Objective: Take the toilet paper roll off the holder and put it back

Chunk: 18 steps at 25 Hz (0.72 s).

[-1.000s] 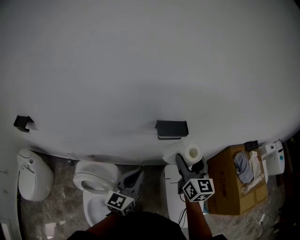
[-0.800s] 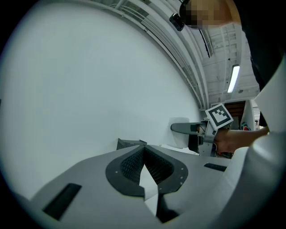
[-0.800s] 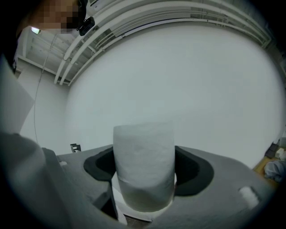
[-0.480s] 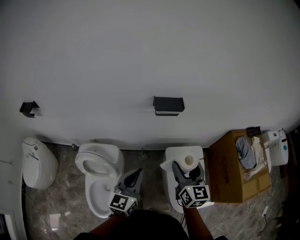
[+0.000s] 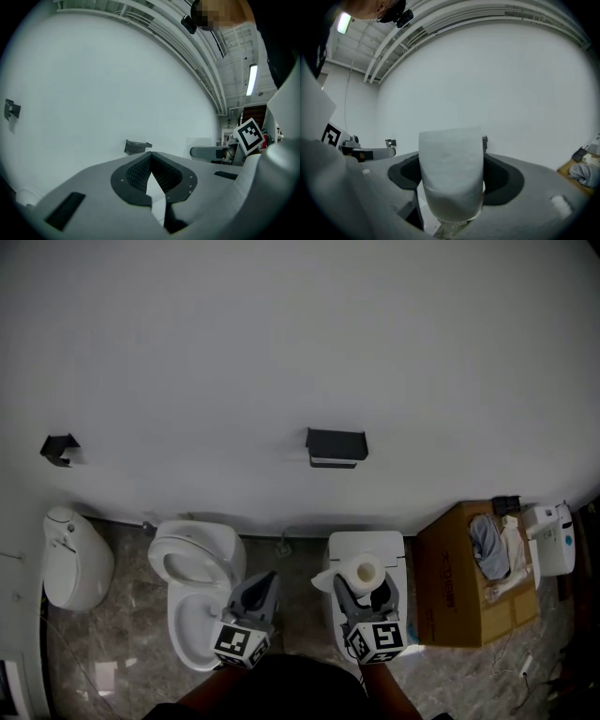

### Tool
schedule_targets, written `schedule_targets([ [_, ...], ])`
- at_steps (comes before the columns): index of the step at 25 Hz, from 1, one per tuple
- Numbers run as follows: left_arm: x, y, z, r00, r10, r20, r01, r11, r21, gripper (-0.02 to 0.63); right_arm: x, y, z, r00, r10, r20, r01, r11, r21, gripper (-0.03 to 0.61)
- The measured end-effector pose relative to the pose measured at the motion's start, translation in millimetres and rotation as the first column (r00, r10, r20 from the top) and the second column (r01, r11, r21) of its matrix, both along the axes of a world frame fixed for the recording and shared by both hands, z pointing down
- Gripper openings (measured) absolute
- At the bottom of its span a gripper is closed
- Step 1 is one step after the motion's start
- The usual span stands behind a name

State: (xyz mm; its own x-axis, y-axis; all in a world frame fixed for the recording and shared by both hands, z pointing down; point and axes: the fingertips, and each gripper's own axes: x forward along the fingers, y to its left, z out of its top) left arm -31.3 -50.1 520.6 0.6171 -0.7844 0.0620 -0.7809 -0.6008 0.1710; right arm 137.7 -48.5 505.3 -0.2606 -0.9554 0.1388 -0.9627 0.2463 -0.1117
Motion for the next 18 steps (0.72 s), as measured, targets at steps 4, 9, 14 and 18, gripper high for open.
schedule_targets([
  [4, -2.4, -13.1, 1.2, 1.0, -0.008, -0.004, 0.008, 1.0, 0.002, 0.012, -8.0, -10.1, 2.2, 1.0, -0.02, 0.015, 0.02, 1.0, 0.003, 0.359],
  [9, -0.6, -35.7, -2.2, 1.0, -0.002, -0.003, 0.002, 1.0, -0.003, 0.012, -13.5, -37.0, -11.5, 0.999, -0.042, 0.01, 0.042, 0.999, 0.018, 0.359],
  [14, -0.1, -63.4, 0.0, 1.0, 0.009, 0.001, -0.009, 1.0, -0.005, 0.012, -21.5, -76.8, -30.0, 0.999, -0.051, -0.006, 0.051, 0.997, 0.05, 0.359],
  [18, -4.7, -87.5, 5.4, 1.0, 0.019, -0.002, -0.019, 1.0, -0.012, 0.012, -22.9, -116.4, -43.8, 0.999, -0.038, -0.014, 0.038, 0.997, 0.071, 0.359],
])
